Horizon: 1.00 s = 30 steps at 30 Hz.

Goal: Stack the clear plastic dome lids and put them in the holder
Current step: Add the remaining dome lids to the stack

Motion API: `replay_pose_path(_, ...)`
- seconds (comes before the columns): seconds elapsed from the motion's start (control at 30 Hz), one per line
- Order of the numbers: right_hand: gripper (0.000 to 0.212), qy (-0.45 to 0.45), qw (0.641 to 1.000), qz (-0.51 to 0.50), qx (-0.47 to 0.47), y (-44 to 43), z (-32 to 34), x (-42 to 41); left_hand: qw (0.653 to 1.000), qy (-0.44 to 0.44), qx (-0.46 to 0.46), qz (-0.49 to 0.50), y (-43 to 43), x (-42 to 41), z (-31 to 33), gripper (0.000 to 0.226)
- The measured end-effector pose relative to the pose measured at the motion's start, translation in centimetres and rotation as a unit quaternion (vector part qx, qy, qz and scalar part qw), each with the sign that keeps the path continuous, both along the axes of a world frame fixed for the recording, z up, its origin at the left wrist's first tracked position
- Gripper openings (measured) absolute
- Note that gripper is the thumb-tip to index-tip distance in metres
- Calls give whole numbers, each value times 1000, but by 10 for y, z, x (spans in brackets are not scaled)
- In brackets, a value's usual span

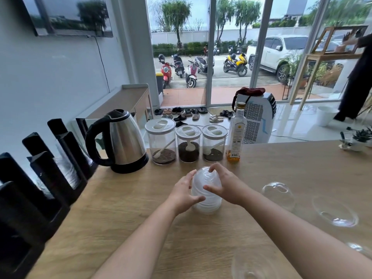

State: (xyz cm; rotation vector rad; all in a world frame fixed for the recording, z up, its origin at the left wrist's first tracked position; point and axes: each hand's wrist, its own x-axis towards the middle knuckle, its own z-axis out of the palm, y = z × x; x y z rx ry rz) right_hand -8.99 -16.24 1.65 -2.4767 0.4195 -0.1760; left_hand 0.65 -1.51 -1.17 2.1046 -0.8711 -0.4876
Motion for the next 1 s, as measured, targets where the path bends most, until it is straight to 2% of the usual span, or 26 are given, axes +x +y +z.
replay_pose_path(0.23,93,28,994,0,101,-16,-12,-11,1000,1,7,-5,2,3,-4,93)
replay_pose_path(0.63,91,23,991,-22,126,-14,-23,-5,999,41,-26,17,4,10,-10,87)
replay_pose_path(0.8,93,25,989,-30,141,-14,-24,-6,999,44,-14,9,3,9,-6,88)
replay_pose_path(0.93,105,25,988,-20,150,-18,-15,-8,1000,25,10,-8,3,9,4,99)
replay_pose_path(1.0,104,17,987,-19,156,-25,-8,-13,1000,9,15,-14,3,11,13,107)
